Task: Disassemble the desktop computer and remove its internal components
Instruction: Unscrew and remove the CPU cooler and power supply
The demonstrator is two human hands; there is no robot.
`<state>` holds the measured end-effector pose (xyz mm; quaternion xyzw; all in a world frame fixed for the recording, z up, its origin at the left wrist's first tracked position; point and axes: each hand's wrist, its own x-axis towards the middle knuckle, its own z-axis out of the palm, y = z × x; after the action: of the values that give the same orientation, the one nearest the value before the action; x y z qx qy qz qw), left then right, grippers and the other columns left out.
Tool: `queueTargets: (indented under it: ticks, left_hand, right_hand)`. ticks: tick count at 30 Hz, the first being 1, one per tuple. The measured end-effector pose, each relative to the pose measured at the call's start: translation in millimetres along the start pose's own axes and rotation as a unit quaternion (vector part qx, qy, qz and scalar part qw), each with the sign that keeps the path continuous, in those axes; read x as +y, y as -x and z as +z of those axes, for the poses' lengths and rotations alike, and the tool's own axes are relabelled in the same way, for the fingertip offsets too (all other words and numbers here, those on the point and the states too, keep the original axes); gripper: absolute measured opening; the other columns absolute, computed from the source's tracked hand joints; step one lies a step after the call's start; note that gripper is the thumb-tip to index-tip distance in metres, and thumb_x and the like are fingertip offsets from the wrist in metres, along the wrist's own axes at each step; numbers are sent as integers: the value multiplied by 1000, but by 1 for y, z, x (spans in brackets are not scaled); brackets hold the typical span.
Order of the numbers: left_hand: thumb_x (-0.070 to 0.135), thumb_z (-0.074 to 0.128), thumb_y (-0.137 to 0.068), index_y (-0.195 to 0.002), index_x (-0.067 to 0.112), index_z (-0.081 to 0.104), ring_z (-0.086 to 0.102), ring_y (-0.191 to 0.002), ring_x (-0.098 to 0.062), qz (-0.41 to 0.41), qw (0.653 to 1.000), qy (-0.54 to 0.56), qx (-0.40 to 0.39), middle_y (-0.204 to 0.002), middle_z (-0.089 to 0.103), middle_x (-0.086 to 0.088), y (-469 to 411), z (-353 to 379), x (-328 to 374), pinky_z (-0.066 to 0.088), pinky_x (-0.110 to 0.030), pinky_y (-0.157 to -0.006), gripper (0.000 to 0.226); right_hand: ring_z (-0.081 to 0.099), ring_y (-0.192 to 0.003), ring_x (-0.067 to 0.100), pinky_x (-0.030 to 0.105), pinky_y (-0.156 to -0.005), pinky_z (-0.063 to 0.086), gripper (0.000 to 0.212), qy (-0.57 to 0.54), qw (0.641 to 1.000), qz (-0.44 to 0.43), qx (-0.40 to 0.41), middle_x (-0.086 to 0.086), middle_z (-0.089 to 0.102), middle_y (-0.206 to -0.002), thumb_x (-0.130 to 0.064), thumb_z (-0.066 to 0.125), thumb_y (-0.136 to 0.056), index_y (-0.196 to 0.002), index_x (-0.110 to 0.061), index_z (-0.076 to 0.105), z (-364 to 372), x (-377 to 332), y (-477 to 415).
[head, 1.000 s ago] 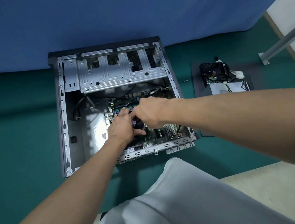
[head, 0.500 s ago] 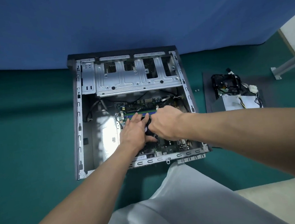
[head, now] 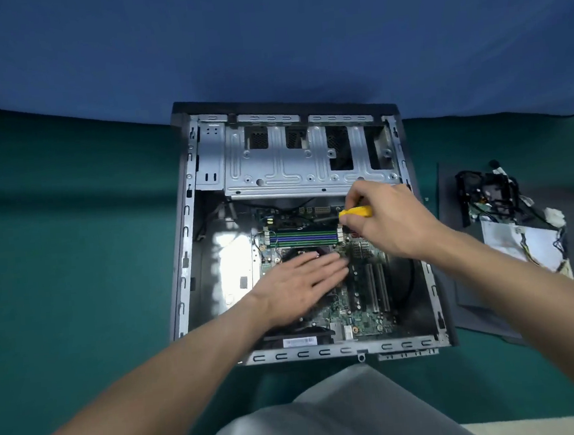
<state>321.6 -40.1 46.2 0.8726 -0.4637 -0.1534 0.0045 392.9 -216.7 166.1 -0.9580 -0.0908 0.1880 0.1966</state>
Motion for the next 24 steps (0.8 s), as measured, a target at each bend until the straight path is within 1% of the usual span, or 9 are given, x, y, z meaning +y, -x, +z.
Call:
queueTargets:
  ticks: [2, 6, 10, 12, 14, 16, 19, 21, 24]
  left_hand:
    - [6, 46, -95, -150, 14, -17, -21, -144, -18, 18, 1000, -9, 4, -157, -21, -5, -3, 6, 2, -12, -39, -117, 84]
    - [10, 39, -100, -153, 8, -3, -4, -149, -20, 42, 998, -29, 41, -162, 0, -6, -10, 14, 1, 5, -41, -121, 68]
    - [13, 38, -99, -154, 10, 3, -1, -149, -20, 42, 997, -55, 46, -163, 3, -5, -17, 19, -1, 4, -41, -121, 65]
    - [15, 43, -97, -154, 13, 15, 12, -148, -19, 45, 994, -70, 64, -161, 16, -3, -18, 20, 0, 5, -40, -121, 63]
    - [17, 45, -91, -148, 17, 37, 33, -141, -16, 50, 990, -84, 100, -152, 38, 0, -17, 19, 0, 13, -38, -117, 58]
    - [20, 54, -87, -143, 19, 47, 42, -136, -16, 54, 987, -92, 121, -146, 47, 2, -14, 18, 0, 18, -36, -114, 56]
    - [19, 56, -89, -147, 17, 40, 36, -140, -20, 42, 987, -104, 113, -152, 40, -2, -14, 18, 2, 17, -39, -115, 60]
    - [15, 48, -94, -150, 14, 30, 27, -144, -23, 31, 991, -90, 97, -156, 31, -5, -15, 17, 3, 11, -42, -117, 59]
    - [11, 41, -99, -154, 12, 13, 9, -149, -24, 32, 995, -62, 71, -162, 12, -7, -17, 17, 3, 0, -42, -119, 62]
  right_hand:
    - [50, -70, 12, 30, -65, 35, 16, -22, 999, -24, 10, -11, 56, -65, -38, 64, -87, -78, -30, 53, 8, -6, 0]
    - [48, -64, 3, 28, -64, 37, 16, -25, 998, -57, 2, -12, 55, -61, -41, 63, -87, -76, -30, 59, 21, -18, -4]
    - [48, -65, 11, 28, -64, 37, 15, -19, 997, -72, -21, -10, 55, -59, -38, 60, -88, -77, -27, 59, 28, -31, -14]
    - [48, -71, 19, 29, -65, 36, 12, -5, 996, -79, -45, -10, 53, -60, -36, 60, -87, -78, -29, 57, 31, -38, -18]
    - [46, -74, 20, 31, -66, 37, 10, 8, 994, -84, -67, -12, 51, -60, -33, 59, -87, -78, -29, 57, 34, -44, -22]
    - [47, -74, 20, 32, -67, 40, 9, 19, 993, -86, -81, -13, 50, -61, -32, 60, -85, -77, -28, 57, 36, -49, -25]
    - [50, -71, 20, 32, -66, 40, 10, 30, 992, -84, -94, -9, 55, -62, -31, 60, -84, -75, -27, 57, 39, -52, -26]
    - [51, -72, 20, 32, -65, 41, 10, 40, 991, -80, -103, -6, 58, -66, -30, 59, -82, -73, -27, 56, 41, -53, -27]
    - [47, -65, 12, 29, -62, 33, 10, 47, 991, -73, -99, -9, 54, -60, -29, 59, -82, -73, -26, 57, 41, -53, -28]
